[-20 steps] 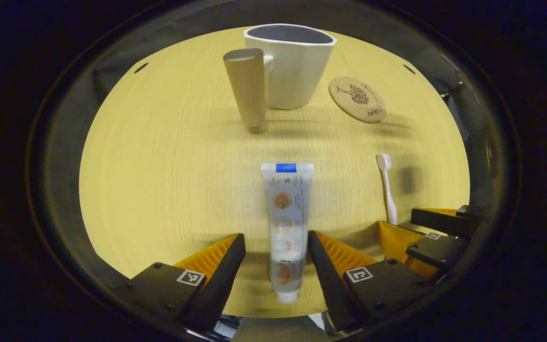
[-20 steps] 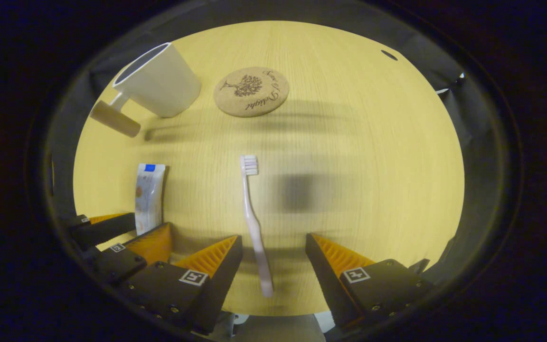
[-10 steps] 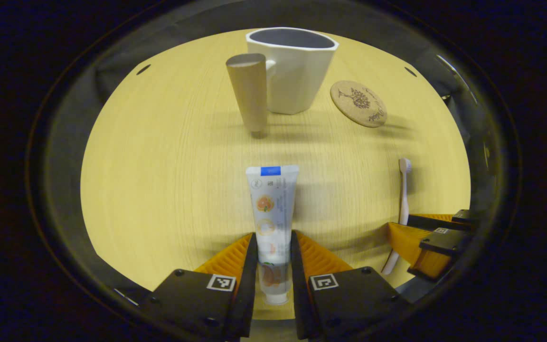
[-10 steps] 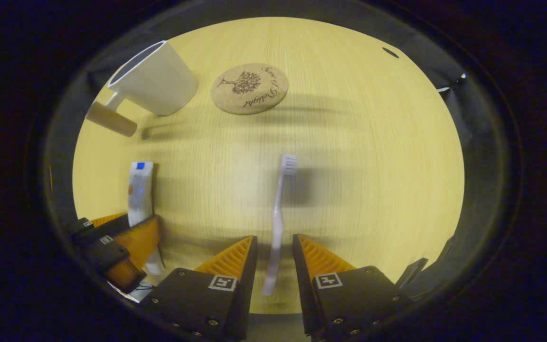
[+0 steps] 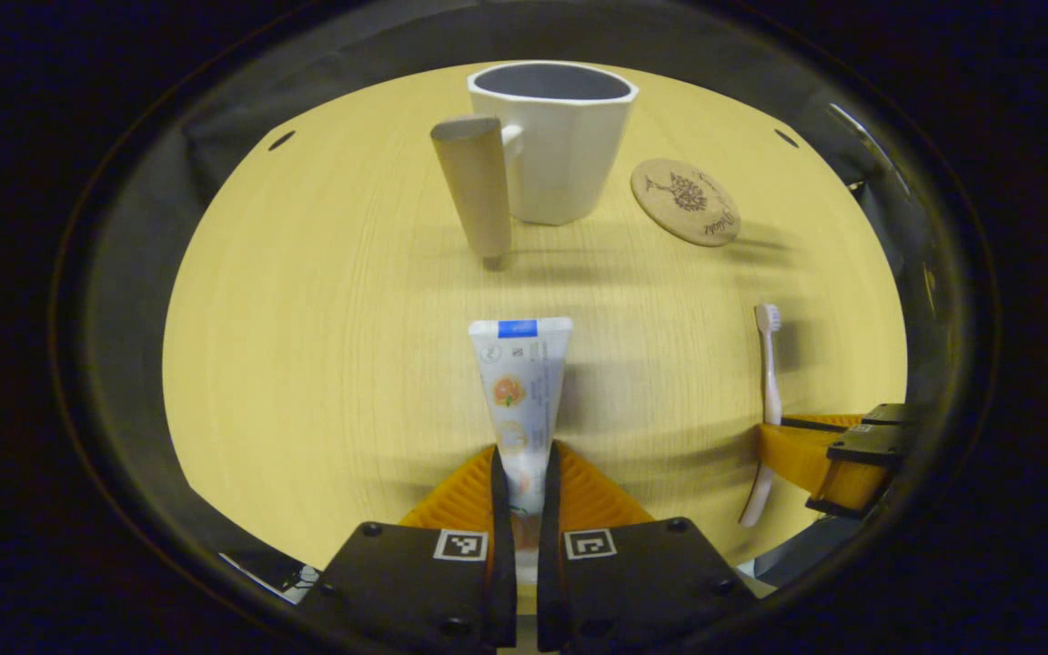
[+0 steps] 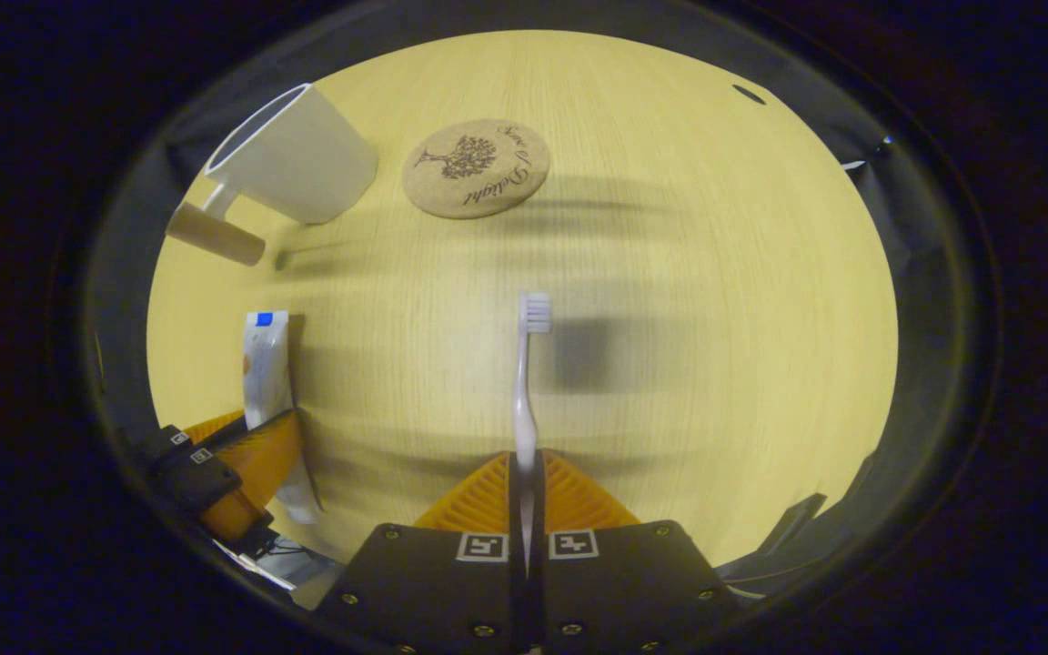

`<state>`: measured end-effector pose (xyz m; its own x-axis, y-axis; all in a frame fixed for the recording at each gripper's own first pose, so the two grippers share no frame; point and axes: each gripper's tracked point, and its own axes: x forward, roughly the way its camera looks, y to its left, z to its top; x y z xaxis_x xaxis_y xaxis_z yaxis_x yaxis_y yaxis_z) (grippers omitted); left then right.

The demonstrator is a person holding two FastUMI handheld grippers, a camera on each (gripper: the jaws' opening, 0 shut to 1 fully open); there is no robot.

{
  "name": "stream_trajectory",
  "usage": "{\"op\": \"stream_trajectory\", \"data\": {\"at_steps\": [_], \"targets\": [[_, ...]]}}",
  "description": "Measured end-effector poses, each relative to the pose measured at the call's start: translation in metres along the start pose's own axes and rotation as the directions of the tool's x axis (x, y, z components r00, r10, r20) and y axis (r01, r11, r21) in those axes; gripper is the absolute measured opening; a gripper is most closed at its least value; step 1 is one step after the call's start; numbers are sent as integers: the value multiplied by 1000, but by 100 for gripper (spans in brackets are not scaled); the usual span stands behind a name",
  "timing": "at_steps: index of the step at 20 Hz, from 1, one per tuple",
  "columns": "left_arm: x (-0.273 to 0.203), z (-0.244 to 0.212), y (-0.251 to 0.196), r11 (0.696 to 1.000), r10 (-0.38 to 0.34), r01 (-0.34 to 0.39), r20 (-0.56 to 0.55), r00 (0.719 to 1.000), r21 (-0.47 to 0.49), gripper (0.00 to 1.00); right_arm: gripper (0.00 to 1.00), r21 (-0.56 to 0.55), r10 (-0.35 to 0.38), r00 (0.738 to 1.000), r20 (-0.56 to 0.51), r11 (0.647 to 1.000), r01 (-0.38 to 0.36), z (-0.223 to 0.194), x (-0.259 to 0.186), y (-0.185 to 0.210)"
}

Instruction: Put the toothbrush and toothpaste on the desktop into the cup, then pick up the cup and place it on the coaster on the desktop.

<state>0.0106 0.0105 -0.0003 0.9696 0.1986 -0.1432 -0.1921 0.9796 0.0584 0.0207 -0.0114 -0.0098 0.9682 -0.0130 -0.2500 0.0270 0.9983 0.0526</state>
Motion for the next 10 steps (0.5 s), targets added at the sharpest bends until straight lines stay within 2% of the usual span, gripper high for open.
{"op": "stream_trajectory", "data": {"at_steps": [4, 10], "targets": [[-13, 8, 11, 1000, 6, -6, 23, 1000, -11, 17, 2, 2, 9, 1000, -7, 1000, -9, 1, -1, -1], [-64, 25, 25, 997, -20, 27, 92, 996, -72, 18, 2, 12, 36, 999, -20, 999, -35, 3, -1, -1]]}}
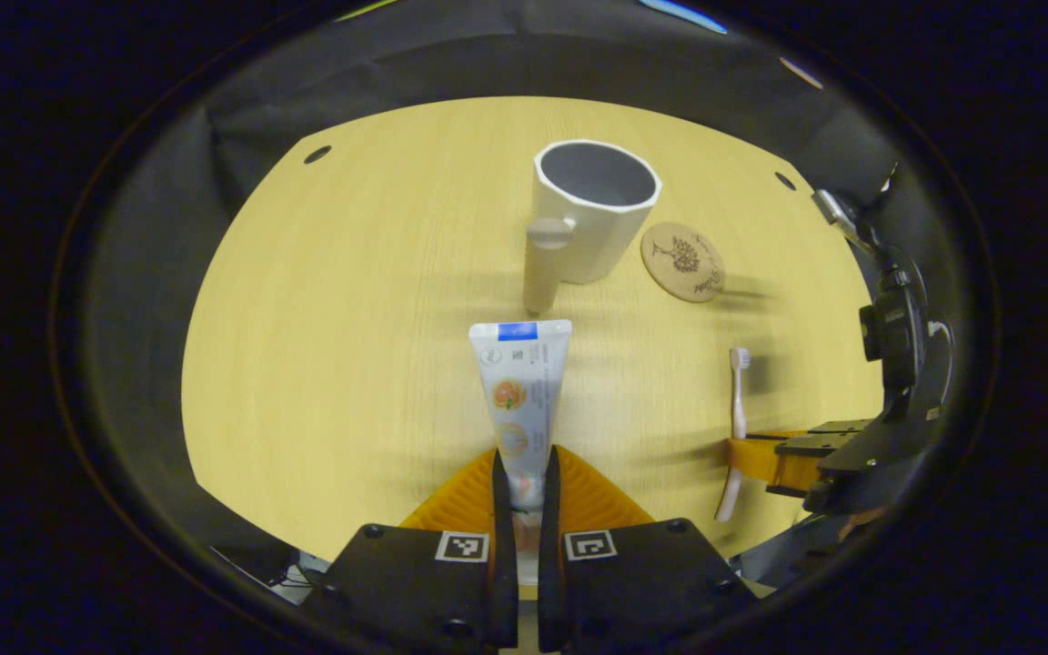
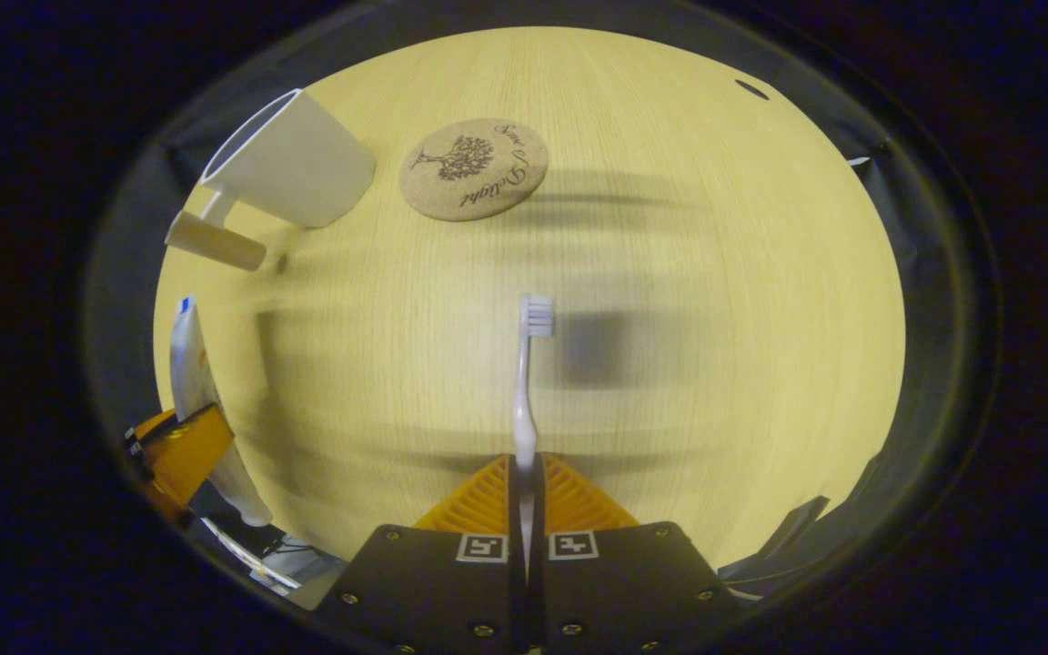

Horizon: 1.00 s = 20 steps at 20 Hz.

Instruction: Put the toothbrush and toothpaste on the desktop into the cup, then pick up the cup and place it on the coaster on the desktop.

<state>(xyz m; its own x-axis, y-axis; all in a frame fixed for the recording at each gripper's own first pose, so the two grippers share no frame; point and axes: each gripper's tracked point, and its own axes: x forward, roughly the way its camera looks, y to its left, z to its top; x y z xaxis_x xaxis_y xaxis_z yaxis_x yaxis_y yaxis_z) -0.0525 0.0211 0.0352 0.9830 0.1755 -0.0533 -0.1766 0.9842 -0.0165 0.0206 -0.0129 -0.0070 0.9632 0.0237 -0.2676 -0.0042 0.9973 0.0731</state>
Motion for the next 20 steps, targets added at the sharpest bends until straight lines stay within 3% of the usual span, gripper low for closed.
{"op": "stream_trajectory", "data": {"at_steps": [5, 12, 20], "targets": [[-45, 32, 1, 998, -35, 39, 78, 996, -47, 18, 2, 24, 25, 1000, -8, 999, -25, 0, 0, 0], [-100, 131, -2, 998, -66, 69, 253, 965, -5, 16, 2, 48, 49, 999, -9, 998, -49, 1, -1, 0], [-85, 215, -20, 997, -72, 55, 325, 943, 60, 16, 2, 41, 21, 1000, 3, 999, -22, -1, -2, 0]]}}
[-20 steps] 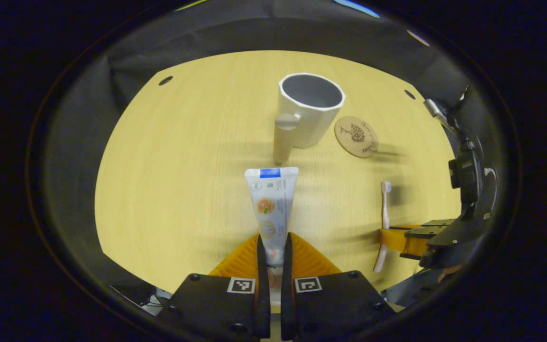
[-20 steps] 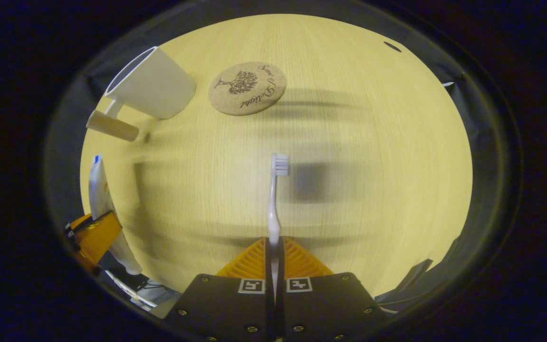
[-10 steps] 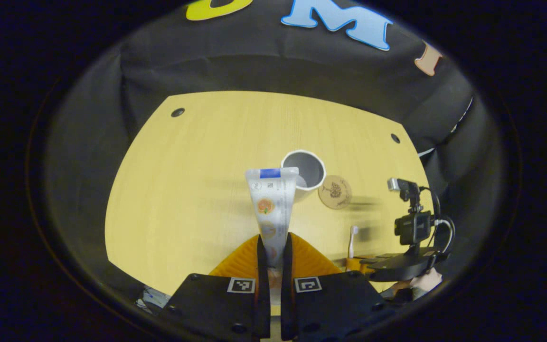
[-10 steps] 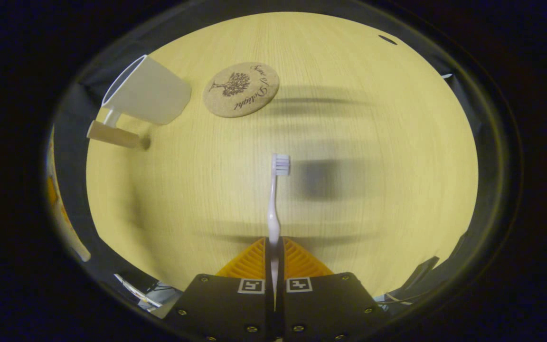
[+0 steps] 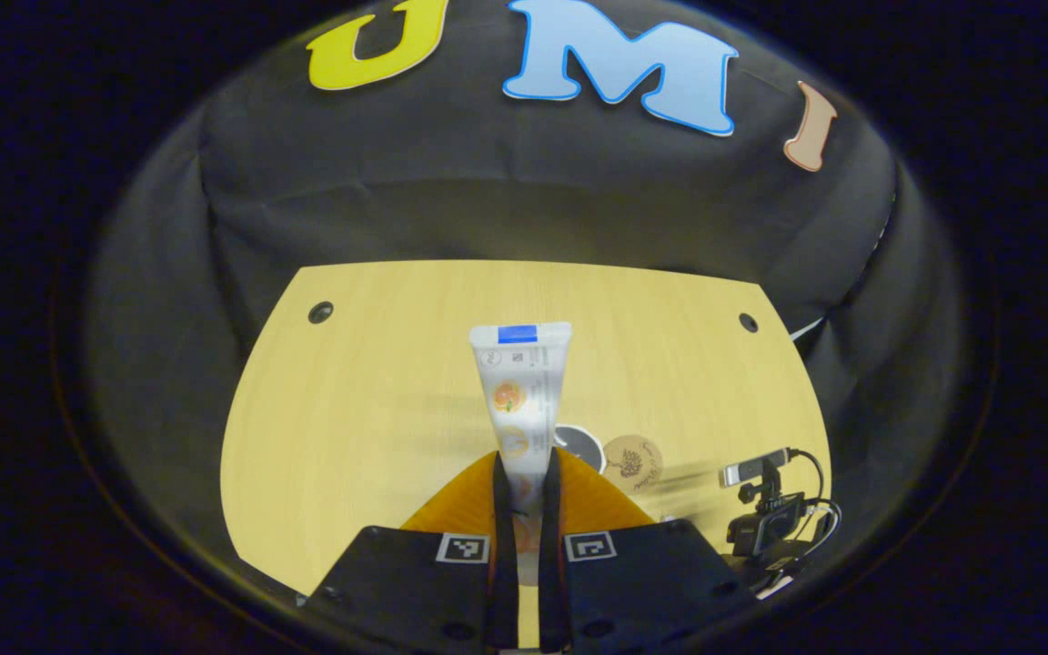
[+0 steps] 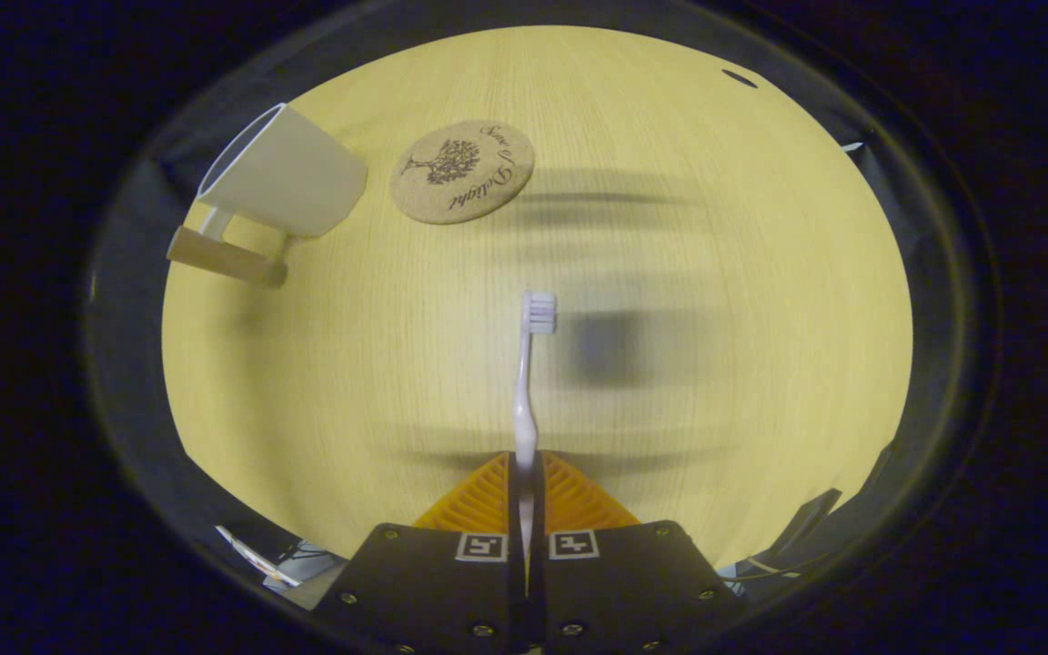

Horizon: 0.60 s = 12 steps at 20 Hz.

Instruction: Put the toothbrush and toothpaste on the desktop into the cup, then pick up the cup and place it on the coaster on the desktop.

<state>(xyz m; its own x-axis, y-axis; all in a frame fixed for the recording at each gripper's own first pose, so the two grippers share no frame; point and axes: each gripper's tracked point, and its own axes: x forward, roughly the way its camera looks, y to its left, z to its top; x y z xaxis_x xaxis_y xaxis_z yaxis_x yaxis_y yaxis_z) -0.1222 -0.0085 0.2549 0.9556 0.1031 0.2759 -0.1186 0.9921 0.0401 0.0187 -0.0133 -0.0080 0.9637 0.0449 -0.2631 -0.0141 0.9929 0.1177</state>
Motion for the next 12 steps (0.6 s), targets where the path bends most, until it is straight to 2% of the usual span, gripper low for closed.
{"op": "stream_trajectory", "data": {"at_steps": [8, 11, 12], "targets": [[62, 22, -22, 998, -20, 21, -8, 1000, 61, 16, 3, -8, -22, 1000, 20, 1000, 22, 0, 1, 0], [80, 27, -28, 998, -41, 40, 12, 999, 57, 18, 3, -7, -23, 1000, 17, 1000, 23, 0, 1, 0], [86, 26, -29, 998, -48, 47, 18, 999, 44, 16, 3, -6, -22, 1000, 15, 1000, 22, 0, 0, 0]]}}
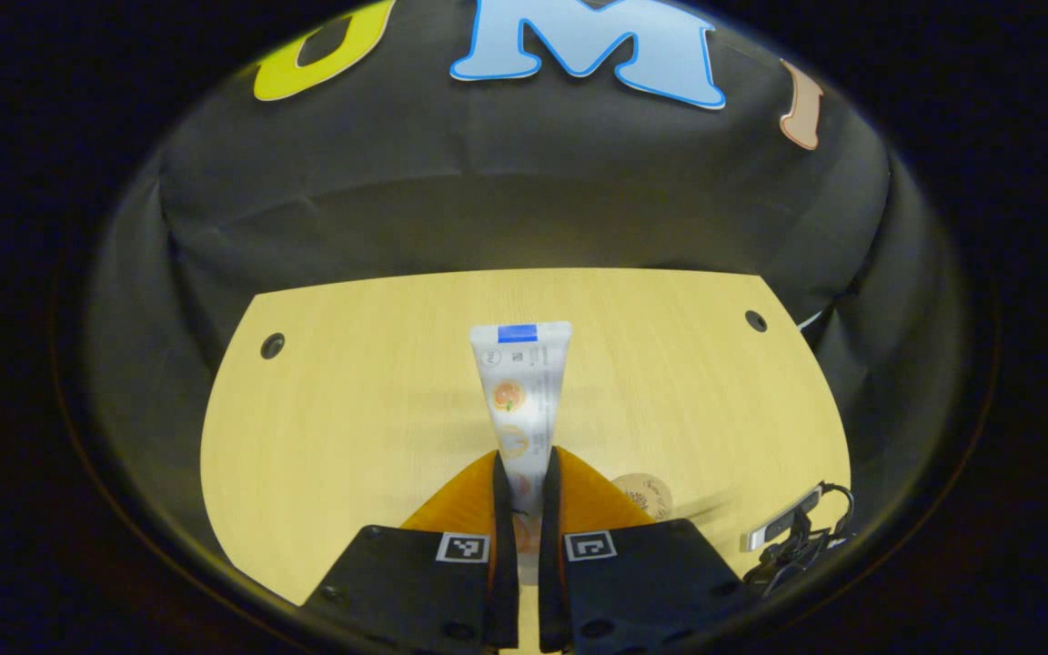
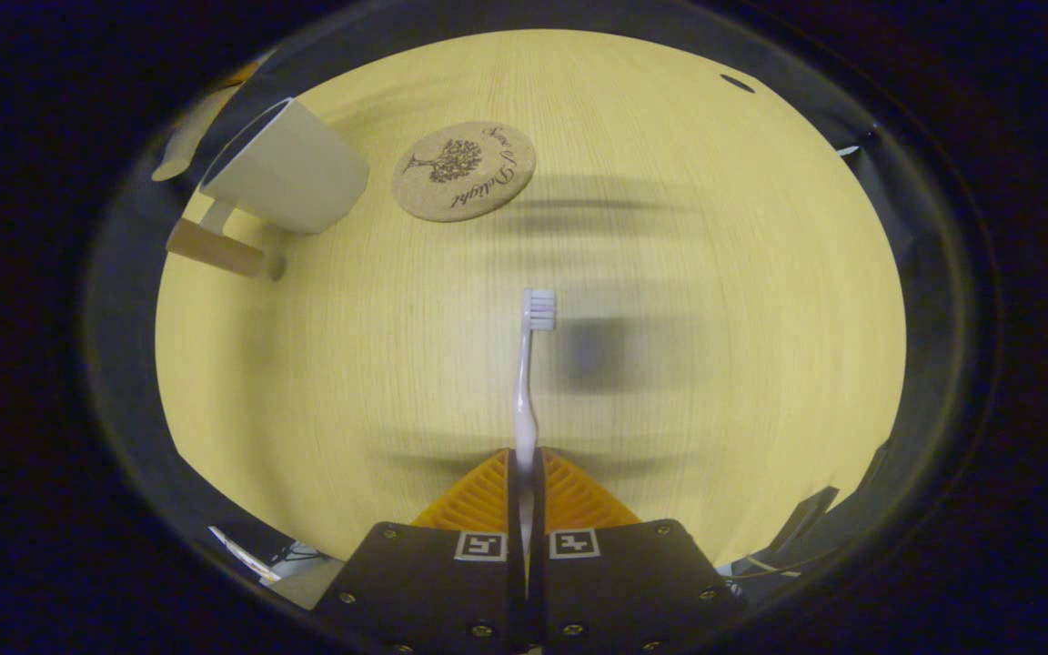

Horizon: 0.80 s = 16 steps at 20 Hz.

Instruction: Put the toothbrush and toothpaste on the desktop into the cup, then pick up the cup and place it on the coaster on the desktop.

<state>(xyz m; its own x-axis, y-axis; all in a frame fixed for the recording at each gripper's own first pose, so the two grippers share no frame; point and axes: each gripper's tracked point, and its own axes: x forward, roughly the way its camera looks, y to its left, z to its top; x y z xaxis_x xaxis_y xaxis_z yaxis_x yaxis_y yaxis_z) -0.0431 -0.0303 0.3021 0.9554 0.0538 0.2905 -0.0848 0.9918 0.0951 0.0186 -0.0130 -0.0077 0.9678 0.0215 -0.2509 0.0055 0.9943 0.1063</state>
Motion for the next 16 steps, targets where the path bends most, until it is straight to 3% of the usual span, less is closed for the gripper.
{"op": "stream_trajectory", "data": {"at_steps": [11, 16], "targets": [[31, -15, 3, 999, 4, 1, 133, 991, -37, 16, 3, -6, 2, 1000, 3, 1000, -2, 0, 1, 0], [28, -23, -7, 999, -38, 43, 141, 989, -33, 30, 3, -13, 1, 1000, 9, 1000, -1, 0, 1, 0]]}}
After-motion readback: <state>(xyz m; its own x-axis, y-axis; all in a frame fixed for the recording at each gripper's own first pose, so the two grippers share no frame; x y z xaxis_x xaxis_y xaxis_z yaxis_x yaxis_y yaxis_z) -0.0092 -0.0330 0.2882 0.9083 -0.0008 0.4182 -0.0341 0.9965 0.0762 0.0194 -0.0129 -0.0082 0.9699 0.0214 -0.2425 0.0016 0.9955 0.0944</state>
